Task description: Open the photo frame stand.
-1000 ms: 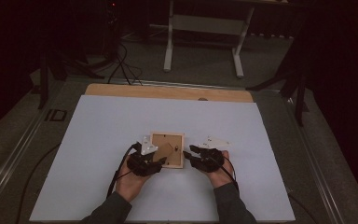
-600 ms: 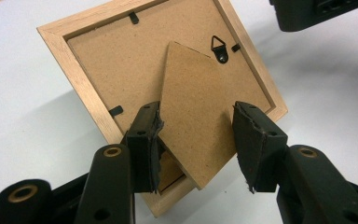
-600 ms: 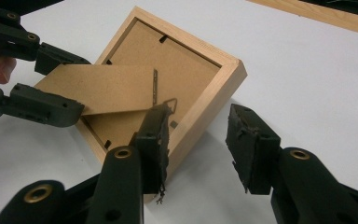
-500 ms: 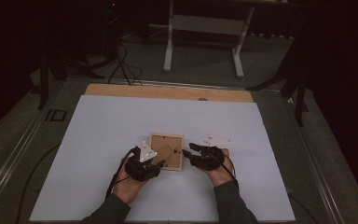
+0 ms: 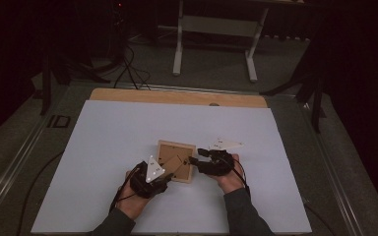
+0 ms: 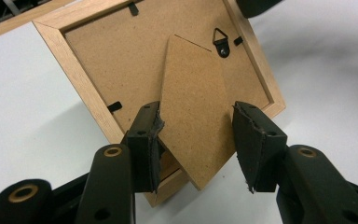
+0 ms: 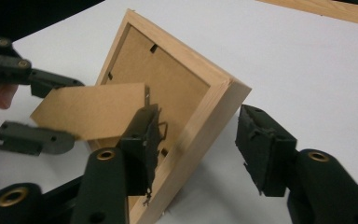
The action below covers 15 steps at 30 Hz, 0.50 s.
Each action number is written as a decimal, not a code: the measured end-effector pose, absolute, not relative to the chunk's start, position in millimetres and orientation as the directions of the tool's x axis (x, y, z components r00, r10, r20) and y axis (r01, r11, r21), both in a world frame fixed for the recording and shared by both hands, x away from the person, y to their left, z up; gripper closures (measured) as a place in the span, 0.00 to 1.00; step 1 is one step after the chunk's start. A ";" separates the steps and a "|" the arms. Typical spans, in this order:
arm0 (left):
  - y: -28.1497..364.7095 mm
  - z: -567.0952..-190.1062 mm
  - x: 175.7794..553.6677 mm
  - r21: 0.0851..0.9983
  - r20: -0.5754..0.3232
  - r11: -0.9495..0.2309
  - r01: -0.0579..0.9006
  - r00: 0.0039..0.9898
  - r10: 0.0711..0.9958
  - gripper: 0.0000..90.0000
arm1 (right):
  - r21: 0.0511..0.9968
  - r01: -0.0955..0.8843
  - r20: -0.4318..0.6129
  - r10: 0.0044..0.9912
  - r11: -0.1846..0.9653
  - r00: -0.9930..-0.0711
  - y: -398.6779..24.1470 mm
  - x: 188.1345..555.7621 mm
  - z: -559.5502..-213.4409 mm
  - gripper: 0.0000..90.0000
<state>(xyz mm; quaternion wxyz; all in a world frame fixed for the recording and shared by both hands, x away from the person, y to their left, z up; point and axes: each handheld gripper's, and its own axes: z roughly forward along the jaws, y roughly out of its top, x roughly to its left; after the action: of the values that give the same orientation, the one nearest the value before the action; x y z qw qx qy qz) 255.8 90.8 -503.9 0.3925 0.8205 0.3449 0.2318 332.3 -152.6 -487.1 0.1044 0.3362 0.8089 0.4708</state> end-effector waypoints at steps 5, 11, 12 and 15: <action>92.2 -505.3 251.5 0.811 0.133 -0.466 0.353 0.665 0.735 0.60 | 0.821 0.485 0.206 0.634 0.303 -0.745 -152.3 339.5 -490.4 0.47; 94.5 -507.6 249.0 0.821 0.149 -0.472 0.322 0.677 0.721 0.60 | 0.813 0.508 0.254 0.610 0.286 -0.751 -150.2 342.9 -494.7 0.46; 94.7 -507.8 248.8 0.823 0.150 -0.472 0.318 0.678 0.719 0.60 | 0.811 0.510 0.262 0.603 0.285 -0.753 -149.6 343.4 -495.4 0.46; 95.3 -507.9 248.2 0.827 0.155 -0.474 0.304 0.686 0.711 0.60 | 0.811 0.516 0.282 0.589 0.275 -0.757 -147.7 344.9 -497.4 0.45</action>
<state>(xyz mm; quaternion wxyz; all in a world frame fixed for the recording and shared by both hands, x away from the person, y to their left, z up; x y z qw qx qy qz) 248.2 95.3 -507.9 0.4097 0.8217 0.3086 0.2483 344.9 -147.7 -497.4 0.0371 0.3463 0.7977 0.4923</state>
